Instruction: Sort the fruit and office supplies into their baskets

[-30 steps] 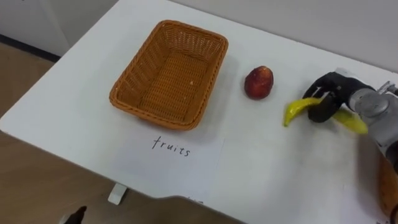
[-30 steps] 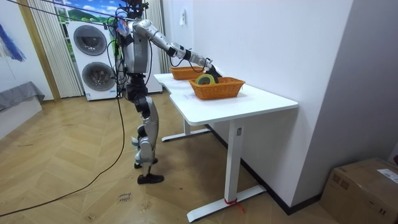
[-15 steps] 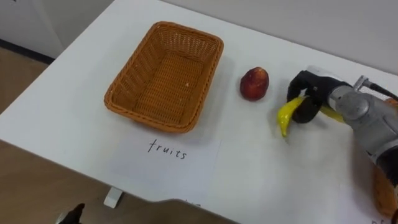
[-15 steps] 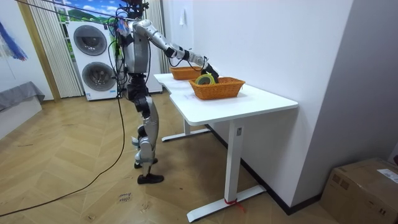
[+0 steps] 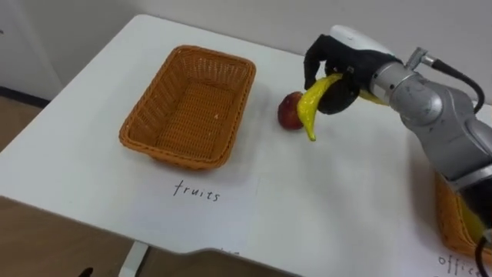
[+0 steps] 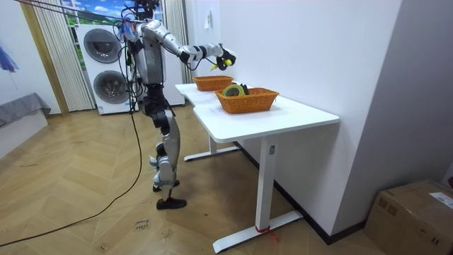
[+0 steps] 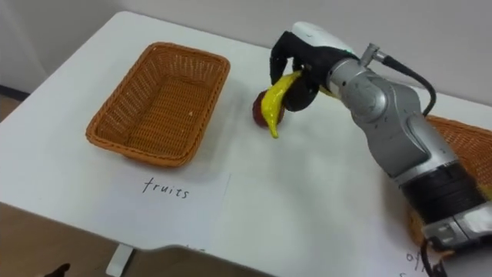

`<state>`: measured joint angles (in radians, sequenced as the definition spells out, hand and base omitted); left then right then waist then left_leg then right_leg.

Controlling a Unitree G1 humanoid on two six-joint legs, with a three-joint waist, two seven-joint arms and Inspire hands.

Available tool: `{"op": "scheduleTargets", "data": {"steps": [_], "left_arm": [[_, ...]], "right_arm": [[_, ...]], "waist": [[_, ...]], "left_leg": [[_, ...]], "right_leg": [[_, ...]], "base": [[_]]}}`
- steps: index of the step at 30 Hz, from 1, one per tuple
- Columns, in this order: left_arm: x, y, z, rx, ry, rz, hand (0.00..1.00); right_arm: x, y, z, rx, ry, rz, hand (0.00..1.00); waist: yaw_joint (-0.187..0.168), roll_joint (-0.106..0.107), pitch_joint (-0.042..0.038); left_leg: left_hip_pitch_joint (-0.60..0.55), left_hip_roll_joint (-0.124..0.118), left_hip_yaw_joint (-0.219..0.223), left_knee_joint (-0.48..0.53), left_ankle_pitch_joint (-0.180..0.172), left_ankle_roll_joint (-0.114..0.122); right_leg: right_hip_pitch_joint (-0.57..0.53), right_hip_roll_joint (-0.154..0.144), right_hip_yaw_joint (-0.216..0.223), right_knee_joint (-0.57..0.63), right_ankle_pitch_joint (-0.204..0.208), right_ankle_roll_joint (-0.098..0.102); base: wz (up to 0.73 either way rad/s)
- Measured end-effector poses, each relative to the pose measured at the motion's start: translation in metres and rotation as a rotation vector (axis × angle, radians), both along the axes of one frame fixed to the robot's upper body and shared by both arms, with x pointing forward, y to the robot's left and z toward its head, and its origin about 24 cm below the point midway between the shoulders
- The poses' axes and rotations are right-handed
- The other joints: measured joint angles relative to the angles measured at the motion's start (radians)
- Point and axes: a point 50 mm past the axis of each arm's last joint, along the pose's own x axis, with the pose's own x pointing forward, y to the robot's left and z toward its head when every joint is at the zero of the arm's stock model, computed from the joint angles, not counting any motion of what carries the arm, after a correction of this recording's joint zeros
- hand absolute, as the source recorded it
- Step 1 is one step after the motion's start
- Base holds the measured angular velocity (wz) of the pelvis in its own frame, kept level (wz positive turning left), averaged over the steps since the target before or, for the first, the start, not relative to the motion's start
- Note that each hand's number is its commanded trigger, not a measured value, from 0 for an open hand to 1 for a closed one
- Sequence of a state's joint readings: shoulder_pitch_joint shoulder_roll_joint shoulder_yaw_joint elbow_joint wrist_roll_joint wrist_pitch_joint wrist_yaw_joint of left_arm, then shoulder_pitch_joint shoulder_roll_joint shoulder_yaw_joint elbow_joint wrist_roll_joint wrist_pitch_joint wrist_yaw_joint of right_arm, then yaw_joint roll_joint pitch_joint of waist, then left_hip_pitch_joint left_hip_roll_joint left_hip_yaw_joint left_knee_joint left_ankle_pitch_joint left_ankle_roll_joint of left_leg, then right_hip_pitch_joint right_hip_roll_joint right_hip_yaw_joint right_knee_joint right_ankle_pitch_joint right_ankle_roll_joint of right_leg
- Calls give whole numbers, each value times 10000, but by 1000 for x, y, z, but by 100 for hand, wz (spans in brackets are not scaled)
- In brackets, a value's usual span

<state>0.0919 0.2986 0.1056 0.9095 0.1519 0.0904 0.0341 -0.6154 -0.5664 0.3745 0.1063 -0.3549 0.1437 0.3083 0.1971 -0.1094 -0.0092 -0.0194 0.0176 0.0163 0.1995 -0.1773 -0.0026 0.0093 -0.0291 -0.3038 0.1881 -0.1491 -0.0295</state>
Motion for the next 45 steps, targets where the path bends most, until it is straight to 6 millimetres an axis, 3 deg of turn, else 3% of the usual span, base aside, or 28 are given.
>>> {"op": "scheduleTargets", "data": {"steps": [2, 8, 18, 27, 33, 35, 39, 45], "left_arm": [[-1, 0, 0, 42, 34, -63, 0], [-1, 0, 1, 63, -50, -71, 0], [1, -5, 0, -137, -58, 2, 0], [1, -15, -6, -666, 119, 17, 0], [1, -17, -7, -637, 213, 108, 0], [2, -17, -7, -515, 181, 113, 0], [2, -17, -7, -385, 234, -82, 0], [-1, -17, -7, -305, 315, -35, 0]], "right_arm": [[-7, 10, 15, 69, -636, 430, 100], [-14, 20, 25, 253, -1068, 948, 100], [-16, 33, 24, 558, -1074, 1183, 100], [-18, 67, 16, 852, -716, 1647, 100], [-20, 81, 6, 869, -247, 2099, 100], [-20, 87, 4, 1056, -124, 2197, 100], [-18, 88, -2, 1092, 145, 2106, 100], [-19, 93, -2, 1283, 227, 2259, 100]], "waist": [[-32, 1, 2], [27, -57, -10], [342, 55, 78], [638, 40, 92], [1108, 15, 146], [1181, -40, 204], [1647, -76, 226], [1877, -59, 245]], "left_leg": [[133, 0, 15, -82, 20, -6], [289, -4, 17, -140, 32, 3], [413, 13, 18, -364, 31, 2], [403, -5, -161, -357, 34, 4], [390, -58, -334, -334, 38, 10], [297, -109, -485, -332, 40, 13], [321, -113, -506, -334, 40, 14], [264, -129, -738, -337, 42, 17]], "right_leg": [[79, 13, 23, -12, 0, 0], [158, 5, 11, -7, -1, 0], [250, 26, 2, -29, -12, 18], [247, 3, -188, -22, -32, 50], [308, -43, -306, -21, -107, 152], [324, -57, -326, -27, -151, 154], [304, -56, -363, -31, -152, 155], [337, -69, -587, -36, -156, 162]], "base": [[-4], [-2], [0], [5], [10], [15], [3], [11]]}}
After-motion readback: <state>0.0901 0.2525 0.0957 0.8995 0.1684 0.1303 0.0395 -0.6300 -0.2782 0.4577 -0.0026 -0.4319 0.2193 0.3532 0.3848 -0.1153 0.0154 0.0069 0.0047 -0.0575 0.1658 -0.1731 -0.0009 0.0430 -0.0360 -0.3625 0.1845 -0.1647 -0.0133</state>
